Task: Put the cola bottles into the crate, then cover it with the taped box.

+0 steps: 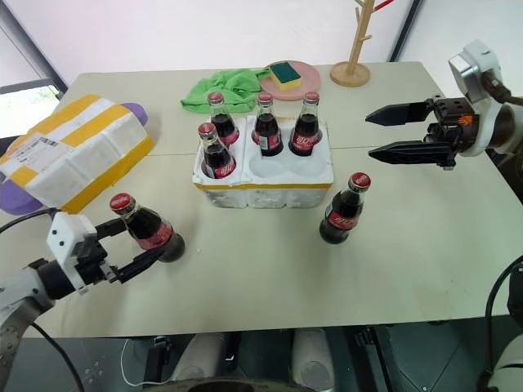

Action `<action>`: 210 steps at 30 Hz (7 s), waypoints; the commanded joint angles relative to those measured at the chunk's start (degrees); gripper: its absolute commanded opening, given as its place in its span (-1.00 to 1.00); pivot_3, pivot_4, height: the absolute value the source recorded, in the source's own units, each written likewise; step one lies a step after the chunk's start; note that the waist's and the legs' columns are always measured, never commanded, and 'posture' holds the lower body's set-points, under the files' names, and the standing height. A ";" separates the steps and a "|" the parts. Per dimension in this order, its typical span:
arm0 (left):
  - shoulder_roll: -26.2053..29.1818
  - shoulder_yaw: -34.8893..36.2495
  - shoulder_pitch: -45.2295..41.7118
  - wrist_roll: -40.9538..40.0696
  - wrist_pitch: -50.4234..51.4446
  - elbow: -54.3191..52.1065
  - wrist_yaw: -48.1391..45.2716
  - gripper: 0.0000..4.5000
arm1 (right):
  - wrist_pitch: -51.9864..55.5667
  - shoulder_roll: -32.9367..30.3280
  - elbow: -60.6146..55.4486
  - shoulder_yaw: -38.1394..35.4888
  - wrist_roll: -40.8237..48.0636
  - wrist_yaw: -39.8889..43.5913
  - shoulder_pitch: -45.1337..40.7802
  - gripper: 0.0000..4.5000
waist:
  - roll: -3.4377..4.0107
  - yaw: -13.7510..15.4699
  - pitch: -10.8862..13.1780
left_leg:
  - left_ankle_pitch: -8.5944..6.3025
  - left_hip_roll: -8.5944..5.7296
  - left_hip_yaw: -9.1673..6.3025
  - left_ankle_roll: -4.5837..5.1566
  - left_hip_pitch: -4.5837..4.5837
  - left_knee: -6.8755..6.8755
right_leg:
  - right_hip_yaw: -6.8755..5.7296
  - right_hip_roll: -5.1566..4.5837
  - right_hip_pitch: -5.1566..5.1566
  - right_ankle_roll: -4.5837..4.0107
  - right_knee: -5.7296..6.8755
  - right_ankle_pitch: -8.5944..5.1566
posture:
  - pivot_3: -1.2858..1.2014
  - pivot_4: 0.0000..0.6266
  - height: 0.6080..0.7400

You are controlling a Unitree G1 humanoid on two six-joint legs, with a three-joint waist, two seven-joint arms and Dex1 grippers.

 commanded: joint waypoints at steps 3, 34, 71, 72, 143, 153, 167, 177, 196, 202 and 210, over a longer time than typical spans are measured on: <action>-0.61 -2.90 -2.97 1.64 -2.24 2.24 1.08 0.97 | 0.56 -2.73 -3.57 0.44 4.70 0.13 -1.10 1.00 | 0.01 -0.05 0.00 | 0.00 0.00 0.00 0.00 0.00 -0.02 | 0.00 0.00 -0.02 0.00 -0.01 0.00 | 0.03 -0.52 1.00; 11.16 2.97 -17.78 -18.61 11.43 -2.01 -3.07 0.27 | -2.02 -1.50 -0.74 -0.91 2.96 0.13 0.71 1.00 | -0.02 1.32 0.03 | 0.00 0.00 -0.01 0.00 -0.07 0.00 | -0.01 0.01 -0.06 0.01 -0.03 0.00 | 0.03 -0.52 1.00; -13.66 -30.47 -68.62 5.10 7.21 32.53 -1.39 0.27 | 0.37 3.96 -3.10 -11.26 -2.96 0.13 5.71 1.00 | -0.06 1.19 0.05 | 0.01 -0.02 -0.05 0.01 -0.10 0.07 | 0.05 0.12 -0.06 0.40 0.04 0.20 | 0.03 -0.52 1.00; -14.01 -30.73 -68.40 5.68 6.82 32.37 -1.60 0.27 | 0.47 4.07 -3.13 -11.41 -3.07 0.13 5.71 1.00 | -0.06 1.20 0.05 | 0.01 -0.02 -0.05 0.01 -0.09 0.07 | 0.05 0.12 -0.06 0.40 0.04 0.20 | 0.03 -0.52 1.00; -26.06 -32.69 -72.78 12.36 38.21 25.97 24.61 0.50 | 1.66 7.31 -4.69 -15.59 -7.18 0.13 7.02 1.00 | -0.05 1.05 0.04 | 0.01 -0.09 -0.13 0.01 -0.02 0.05 | 0.03 0.11 0.22 0.62 -0.20 0.26 | 0.03 -0.52 1.00; -25.60 -32.48 -71.25 12.52 38.52 24.48 23.89 0.99 | 0.77 7.64 -3.03 -15.02 -8.01 0.13 5.61 1.00 | -0.04 1.18 0.04 | 0.01 -0.09 -0.13 0.00 0.00 0.08 | 0.03 0.11 0.24 0.62 -0.18 0.27 | 0.03 -0.52 1.00; -17.53 -18.99 -75.37 1.00 38.67 18.42 14.36 0.99 | -1.88 7.91 1.68 -13.15 -9.47 0.13 1.98 1.00 | -0.04 1.01 0.04 | 0.01 -0.08 -0.12 0.00 0.01 0.06 | 0.04 0.11 0.23 0.62 -0.17 0.26 | 0.03 -0.52 1.00; -5.63 -4.95 -73.55 -17.19 35.99 12.43 -1.67 0.99 | -7.67 10.04 11.83 -14.98 -15.15 -1.70 -2.93 1.00 | -0.03 0.77 0.04 | 0.01 -0.07 -0.10 0.00 0.01 0.01 | 0.04 0.11 0.20 0.61 -0.20 0.26 | 0.03 -0.52 1.00; 12.56 -2.53 -44.59 -19.01 22.03 10.96 -16.00 0.99 | -2.45 2.55 0.06 -32.12 -10.23 -5.28 19.10 1.00 | -0.04 1.23 0.04 | 0.01 -0.06 -0.04 0.00 0.04 0.07 | 0.13 0.11 0.23 0.37 -0.12 0.17 | 0.03 -0.52 1.00; 10.96 -5.24 -45.22 -19.07 20.26 12.13 -14.92 0.99 | 2.37 6.37 -13.35 -40.96 -5.19 -11.03 34.77 1.00 | -0.03 0.94 0.03 | 0.01 -0.04 0.01 0.01 0.12 0.05 | 0.19 0.11 0.23 0.38 -0.06 0.18 | 0.03 -0.52 1.00; 9.94 -7.50 -45.78 -18.99 19.20 11.98 -13.58 0.99 | 3.17 13.85 -23.90 -41.15 -2.38 -17.17 44.28 1.00 | -0.03 1.07 0.03 | 0.01 -0.03 0.14 0.01 0.17 0.12 | 0.33 0.12 0.27 0.36 -0.03 0.17 | 0.03 -0.52 1.00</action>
